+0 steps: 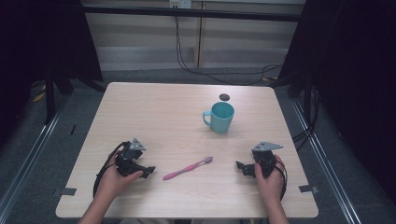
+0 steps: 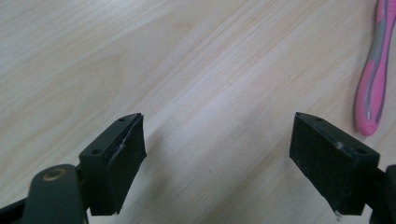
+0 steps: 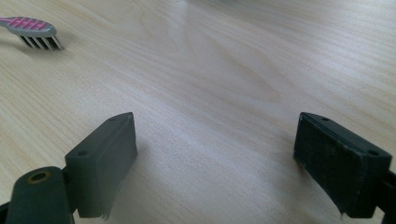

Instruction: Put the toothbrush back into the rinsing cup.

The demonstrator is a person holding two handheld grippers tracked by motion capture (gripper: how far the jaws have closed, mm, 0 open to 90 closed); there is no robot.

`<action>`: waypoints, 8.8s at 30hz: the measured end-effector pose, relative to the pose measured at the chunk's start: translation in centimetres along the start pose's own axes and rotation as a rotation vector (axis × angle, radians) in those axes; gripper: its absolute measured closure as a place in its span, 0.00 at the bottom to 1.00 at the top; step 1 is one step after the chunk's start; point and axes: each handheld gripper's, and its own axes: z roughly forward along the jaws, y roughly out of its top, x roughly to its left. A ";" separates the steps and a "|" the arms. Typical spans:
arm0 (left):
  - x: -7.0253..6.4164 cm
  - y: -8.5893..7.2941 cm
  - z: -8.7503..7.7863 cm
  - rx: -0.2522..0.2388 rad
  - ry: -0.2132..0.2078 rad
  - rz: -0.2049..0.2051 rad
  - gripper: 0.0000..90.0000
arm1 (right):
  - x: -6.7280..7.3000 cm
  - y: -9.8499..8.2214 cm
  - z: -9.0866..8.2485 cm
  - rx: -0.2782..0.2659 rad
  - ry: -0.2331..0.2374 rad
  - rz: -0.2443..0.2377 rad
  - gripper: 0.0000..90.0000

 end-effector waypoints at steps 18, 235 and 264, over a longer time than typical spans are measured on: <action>-0.1 4.5 -0.2 0.137 -0.049 0.066 0.22 | 0.0 0.0 0.0 0.000 0.004 -0.003 0.14; -6.7 13.1 1.2 0.123 -0.111 0.149 0.94 | -0.4 1.7 -0.8 -0.046 0.099 0.106 0.20; -7.1 13.5 1.8 -0.043 -0.080 0.079 0.94 | 1.0 6.4 -0.3 -0.102 0.237 0.136 0.23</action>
